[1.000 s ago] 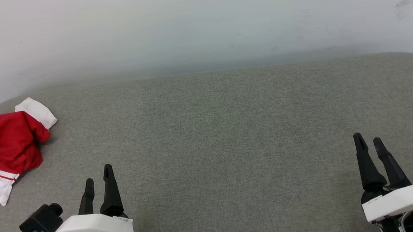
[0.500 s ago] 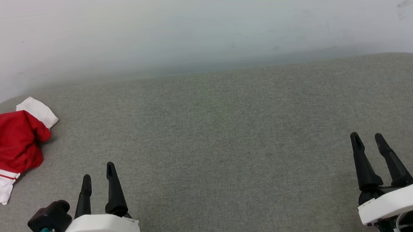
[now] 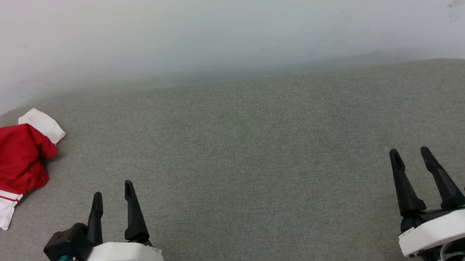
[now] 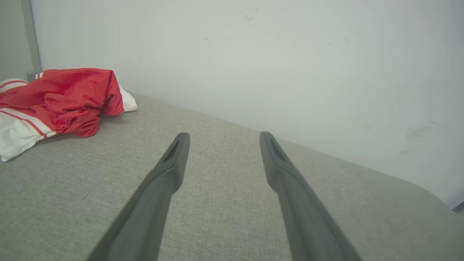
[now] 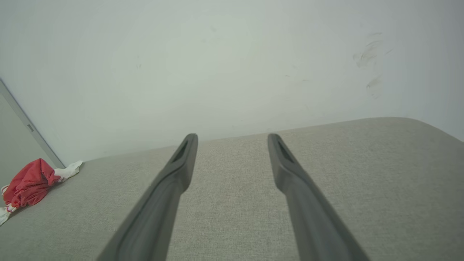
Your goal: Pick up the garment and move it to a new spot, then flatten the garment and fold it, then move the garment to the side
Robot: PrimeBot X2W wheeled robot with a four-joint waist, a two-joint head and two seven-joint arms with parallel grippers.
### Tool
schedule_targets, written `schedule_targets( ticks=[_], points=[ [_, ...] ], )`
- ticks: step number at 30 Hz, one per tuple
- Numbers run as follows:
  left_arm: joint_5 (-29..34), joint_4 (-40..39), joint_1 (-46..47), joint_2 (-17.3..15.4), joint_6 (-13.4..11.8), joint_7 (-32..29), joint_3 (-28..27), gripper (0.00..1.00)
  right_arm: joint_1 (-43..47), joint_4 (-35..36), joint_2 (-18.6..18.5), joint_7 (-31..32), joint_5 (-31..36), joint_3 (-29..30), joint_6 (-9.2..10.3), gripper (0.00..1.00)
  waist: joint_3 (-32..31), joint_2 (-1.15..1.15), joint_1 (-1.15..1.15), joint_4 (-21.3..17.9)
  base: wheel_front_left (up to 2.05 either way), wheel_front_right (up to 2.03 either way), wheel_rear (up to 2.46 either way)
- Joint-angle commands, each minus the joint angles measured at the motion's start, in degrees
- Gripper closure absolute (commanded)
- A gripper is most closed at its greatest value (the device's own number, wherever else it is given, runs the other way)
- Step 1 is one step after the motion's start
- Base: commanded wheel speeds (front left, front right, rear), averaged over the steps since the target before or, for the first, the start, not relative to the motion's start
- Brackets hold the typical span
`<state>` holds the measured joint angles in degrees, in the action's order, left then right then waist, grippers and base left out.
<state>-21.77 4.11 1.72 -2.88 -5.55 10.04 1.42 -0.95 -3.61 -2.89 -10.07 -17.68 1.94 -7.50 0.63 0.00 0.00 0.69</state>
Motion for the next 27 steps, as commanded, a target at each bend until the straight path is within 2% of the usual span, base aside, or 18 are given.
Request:
schedule_targets(
  ticks=[1, 27],
  points=[
    [1.37, -0.4, 0.02, -0.25, -0.05, 0.55, 0.14, 0.0, 0.13, 0.82, 0.0, -0.5, 1.48, -0.15, 0.01, 0.0, 0.01, 0.0, 0.0, 0.0, 0.0, 0.0, 0.0],
    [12.96, 0.27, -1.21, -0.11, -0.17, 3.65, 1.34, 0.0, 1.52, 1.66, 0.03, -3.71, 12.51, -0.87, 0.02, 0.0, -0.35, 0.0, 0.0, 0.14, 0.0, 0.0, 0.0]
  ],
)
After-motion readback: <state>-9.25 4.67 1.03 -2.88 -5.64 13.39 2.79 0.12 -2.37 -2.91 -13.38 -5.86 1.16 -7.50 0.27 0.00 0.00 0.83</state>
